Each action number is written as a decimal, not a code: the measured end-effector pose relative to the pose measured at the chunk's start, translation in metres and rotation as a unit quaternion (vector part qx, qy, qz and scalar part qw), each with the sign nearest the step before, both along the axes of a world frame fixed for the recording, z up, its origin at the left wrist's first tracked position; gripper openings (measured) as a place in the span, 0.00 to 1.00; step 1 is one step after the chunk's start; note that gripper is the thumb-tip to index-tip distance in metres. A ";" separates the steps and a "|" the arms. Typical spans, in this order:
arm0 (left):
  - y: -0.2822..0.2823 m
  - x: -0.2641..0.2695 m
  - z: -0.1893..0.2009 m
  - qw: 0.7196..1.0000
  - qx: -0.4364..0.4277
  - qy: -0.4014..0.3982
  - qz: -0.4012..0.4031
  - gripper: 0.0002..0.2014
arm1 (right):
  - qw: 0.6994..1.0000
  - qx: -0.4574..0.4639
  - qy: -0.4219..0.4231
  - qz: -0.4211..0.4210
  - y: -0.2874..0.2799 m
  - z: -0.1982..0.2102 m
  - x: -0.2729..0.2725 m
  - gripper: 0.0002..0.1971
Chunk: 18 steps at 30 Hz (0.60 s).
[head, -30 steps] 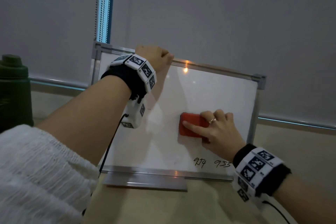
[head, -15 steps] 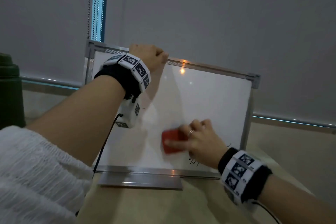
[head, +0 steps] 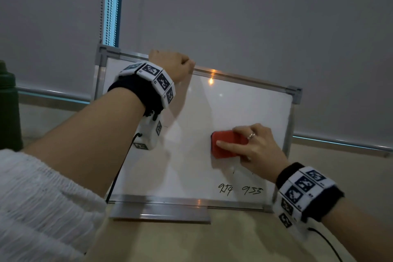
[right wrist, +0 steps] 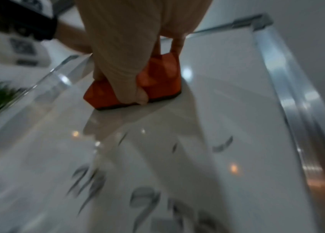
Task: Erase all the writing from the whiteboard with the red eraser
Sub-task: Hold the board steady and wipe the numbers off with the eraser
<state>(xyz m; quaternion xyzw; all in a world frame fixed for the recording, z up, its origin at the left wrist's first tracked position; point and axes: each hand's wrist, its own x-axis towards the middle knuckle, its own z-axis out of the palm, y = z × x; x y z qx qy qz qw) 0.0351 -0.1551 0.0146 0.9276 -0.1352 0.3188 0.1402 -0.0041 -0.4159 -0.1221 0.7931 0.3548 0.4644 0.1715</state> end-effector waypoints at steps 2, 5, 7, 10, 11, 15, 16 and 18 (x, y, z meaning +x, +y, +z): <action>-0.001 0.000 0.001 1.000 -0.001 -0.007 0.002 0.21 | 0.994 -0.099 0.027 0.022 -0.001 -0.035 -0.004 0.25; 0.000 -0.002 0.002 1.000 0.005 -0.008 -0.001 0.21 | 0.970 -0.236 0.058 0.024 -0.009 -0.046 -0.016 0.20; 0.000 -0.002 0.003 1.000 0.004 -0.003 0.000 0.21 | 0.965 -0.256 0.056 0.016 -0.013 -0.018 -0.017 0.23; -0.002 0.000 0.002 1.000 0.003 0.000 0.007 0.21 | 0.990 -0.134 0.040 -0.019 -0.023 0.033 -0.007 0.26; -0.002 0.000 0.002 1.000 0.001 -0.001 0.008 0.20 | 0.994 -0.096 0.030 -0.035 -0.025 0.041 -0.005 0.29; 0.000 0.001 0.001 1.000 -0.002 -0.002 0.006 0.20 | 0.998 -0.055 0.010 -0.017 -0.022 0.012 -0.002 0.21; 0.000 0.001 0.001 1.000 0.001 -0.001 0.008 0.22 | 0.996 -0.084 0.019 0.011 -0.020 -0.003 -0.004 0.18; 0.000 0.000 0.002 1.000 0.006 -0.001 0.011 0.22 | 0.980 -0.190 0.041 0.048 -0.020 -0.028 -0.010 0.15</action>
